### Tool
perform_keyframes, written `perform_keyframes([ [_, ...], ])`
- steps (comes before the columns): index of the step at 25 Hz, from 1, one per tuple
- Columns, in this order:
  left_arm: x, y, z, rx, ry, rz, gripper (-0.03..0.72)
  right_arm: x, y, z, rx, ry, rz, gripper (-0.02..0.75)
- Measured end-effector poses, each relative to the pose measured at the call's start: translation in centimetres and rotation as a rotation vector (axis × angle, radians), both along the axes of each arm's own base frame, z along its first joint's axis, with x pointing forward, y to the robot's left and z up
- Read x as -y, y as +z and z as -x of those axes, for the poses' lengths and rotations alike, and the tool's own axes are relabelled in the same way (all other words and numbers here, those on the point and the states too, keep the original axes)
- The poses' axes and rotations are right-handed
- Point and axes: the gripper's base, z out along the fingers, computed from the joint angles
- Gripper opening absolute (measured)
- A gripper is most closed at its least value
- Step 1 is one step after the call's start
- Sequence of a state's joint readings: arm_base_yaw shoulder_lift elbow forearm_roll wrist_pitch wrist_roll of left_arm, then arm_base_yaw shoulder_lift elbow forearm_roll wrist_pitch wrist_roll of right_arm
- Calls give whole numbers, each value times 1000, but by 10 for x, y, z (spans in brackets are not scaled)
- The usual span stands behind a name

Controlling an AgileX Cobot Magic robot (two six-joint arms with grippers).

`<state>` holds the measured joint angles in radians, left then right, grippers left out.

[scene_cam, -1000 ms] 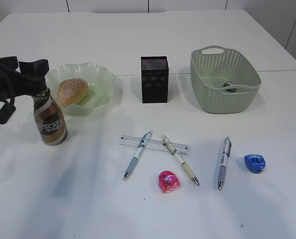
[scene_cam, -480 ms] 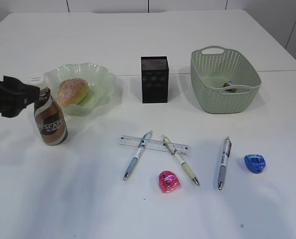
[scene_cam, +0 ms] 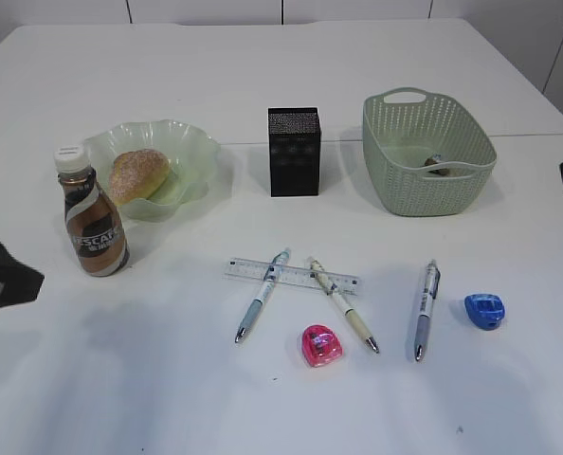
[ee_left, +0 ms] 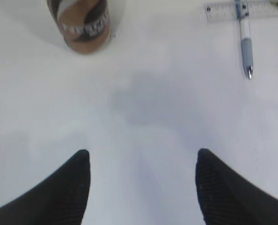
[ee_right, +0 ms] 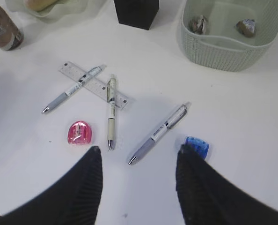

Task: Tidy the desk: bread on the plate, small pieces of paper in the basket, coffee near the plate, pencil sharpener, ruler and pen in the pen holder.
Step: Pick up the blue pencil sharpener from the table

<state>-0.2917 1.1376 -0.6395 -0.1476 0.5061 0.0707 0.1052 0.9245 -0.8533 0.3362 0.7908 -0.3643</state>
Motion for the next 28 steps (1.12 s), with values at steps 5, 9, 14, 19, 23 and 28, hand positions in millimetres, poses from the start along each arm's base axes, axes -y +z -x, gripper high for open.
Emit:
perform_keyframes([
  [5, -3, -2, 16, -127, -22, -28, 496, -1, -9, -8, -59, 5, 6, 406],
  [9, -3, -3, 18, -150, -26, -36, 496, -3, -20, -20, -121, -1, 5, 406],
  [14, -3, -3, 18, -152, -24, -29, 481, -5, -40, -38, -233, -44, -23, 406],
  [19, -1, -2, 18, -160, -14, 0, 461, -3, -59, -51, -328, -92, -8, 406],
  [23, -1, -2, 18, -161, -12, 7, 457, -1, -65, -60, -361, -122, 19, 406],
  [28, -1, -2, 18, -161, -12, 9, 457, 5, -74, -81, -410, -185, 96, 407],
])
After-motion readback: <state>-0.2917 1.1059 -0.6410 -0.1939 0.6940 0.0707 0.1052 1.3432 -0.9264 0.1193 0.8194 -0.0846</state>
